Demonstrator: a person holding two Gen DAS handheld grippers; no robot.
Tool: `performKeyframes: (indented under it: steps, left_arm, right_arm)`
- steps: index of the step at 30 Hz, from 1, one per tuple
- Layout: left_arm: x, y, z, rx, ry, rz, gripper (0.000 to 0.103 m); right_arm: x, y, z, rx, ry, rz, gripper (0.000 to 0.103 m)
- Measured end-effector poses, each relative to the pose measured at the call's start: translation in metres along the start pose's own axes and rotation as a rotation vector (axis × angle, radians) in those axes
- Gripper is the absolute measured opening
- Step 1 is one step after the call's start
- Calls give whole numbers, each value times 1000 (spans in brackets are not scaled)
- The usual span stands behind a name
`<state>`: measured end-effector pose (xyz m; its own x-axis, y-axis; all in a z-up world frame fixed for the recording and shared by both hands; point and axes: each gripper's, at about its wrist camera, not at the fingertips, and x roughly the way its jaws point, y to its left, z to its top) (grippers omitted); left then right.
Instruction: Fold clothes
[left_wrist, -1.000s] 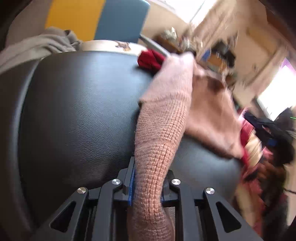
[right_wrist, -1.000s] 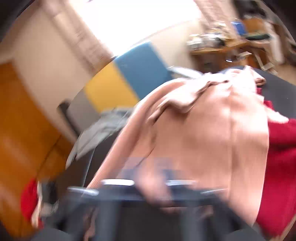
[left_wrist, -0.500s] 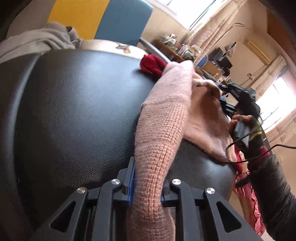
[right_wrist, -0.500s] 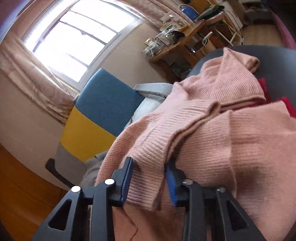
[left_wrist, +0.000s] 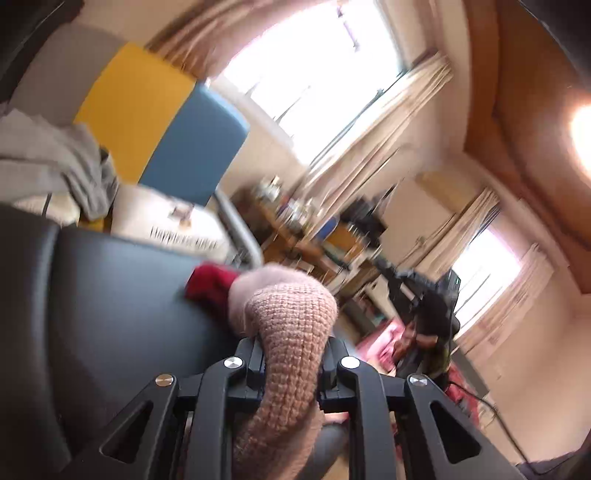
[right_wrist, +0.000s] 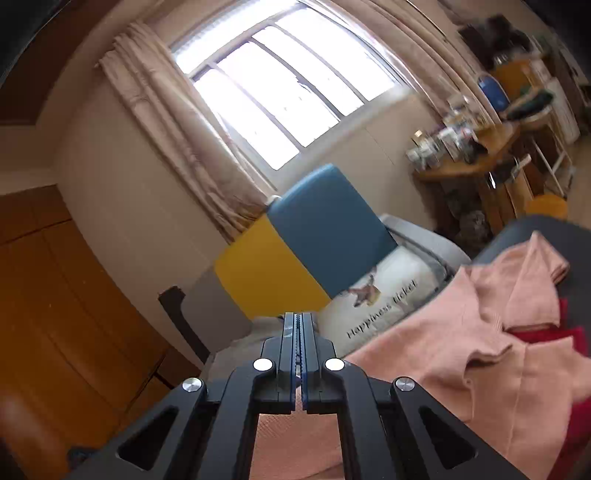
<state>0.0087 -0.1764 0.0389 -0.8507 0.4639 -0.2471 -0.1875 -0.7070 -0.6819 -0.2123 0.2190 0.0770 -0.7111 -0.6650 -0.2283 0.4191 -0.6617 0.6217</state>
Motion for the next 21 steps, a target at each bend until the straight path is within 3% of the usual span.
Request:
performKeyframes:
  steps: [2,3,4,5,9,15,17,18,19,21]
  left_arm:
    - [-13,-7,6,5,-24,-6,18]
    - [-18,-11,6,11,-31,-4,18]
    - [-24,-14,4,22,-34,4,18]
    - [-30,-16,2,28,-33,7,18]
    - [-51,-11,-17,10,1,39,18]
    - [-71,22,-44,-53,39,106,18]
    - [-72,32,-52,-73,56,119,18]
    - [-71,34,-56,-75,67,123,18]
    - [-70,36,-61,-77,78,127,18]
    - [-70,39,-68,-73,99,133,18]
  right_arm:
    - [-16,15,-1,-20,-11,-21,12]
    - [-19,8,-10,11,4,-46,43]
    - [-21,0,-19,42,19,-71,87]
    - [-24,-8,-28,72,34,-96,99]
    - [-19,-47,-76,124,122,-202,94]
    - [20,-62,-115,159,214,-234,90]
    - [51,-64,-125,131,261,-252,83]
    - [66,-65,-130,116,285,-263,72]
    - [80,-67,-136,91,308,-314,51]
    - [93,-61,-141,73,345,-296,27]
